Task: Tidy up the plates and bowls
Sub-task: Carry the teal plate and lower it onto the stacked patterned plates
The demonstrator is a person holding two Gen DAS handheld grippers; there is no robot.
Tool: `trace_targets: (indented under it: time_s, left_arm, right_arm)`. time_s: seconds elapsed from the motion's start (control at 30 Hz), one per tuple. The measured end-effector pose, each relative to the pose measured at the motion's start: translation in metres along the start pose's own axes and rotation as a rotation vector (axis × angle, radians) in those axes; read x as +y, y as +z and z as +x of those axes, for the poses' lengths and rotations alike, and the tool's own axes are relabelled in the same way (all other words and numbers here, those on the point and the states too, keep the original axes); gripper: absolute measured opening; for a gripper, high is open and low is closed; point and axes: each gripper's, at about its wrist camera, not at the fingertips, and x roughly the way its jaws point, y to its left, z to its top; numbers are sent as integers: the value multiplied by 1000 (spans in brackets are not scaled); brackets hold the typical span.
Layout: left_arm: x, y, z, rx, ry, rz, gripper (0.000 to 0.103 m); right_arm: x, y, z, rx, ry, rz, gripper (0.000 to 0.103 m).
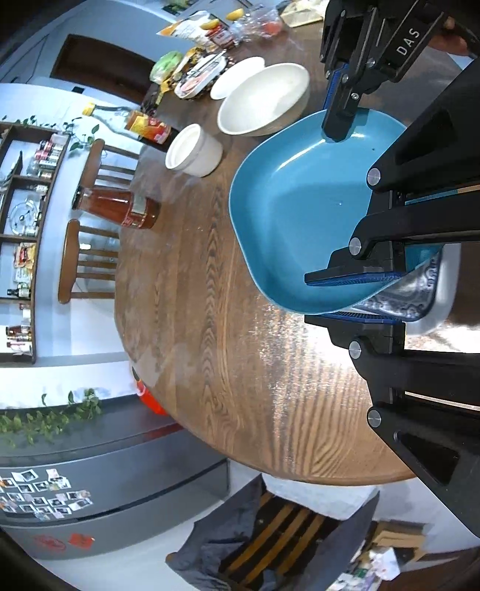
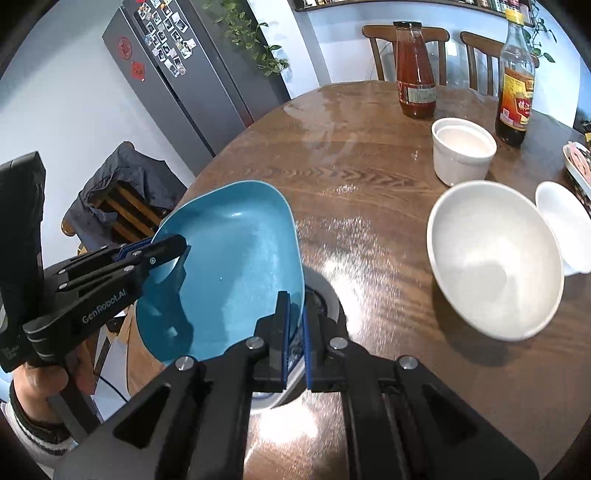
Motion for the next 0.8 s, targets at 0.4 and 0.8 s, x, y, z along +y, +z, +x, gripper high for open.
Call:
trace_targets:
  time_s: [0.4,0.8]
  left_arm:
    - [3,-23,2,37,3,-5,12]
    - [5,-29,25,98,8,4,12]
  right_arm:
    - [8,-31,6,56,25,-1,9]
    - [11,-42,21,92,3,6,11]
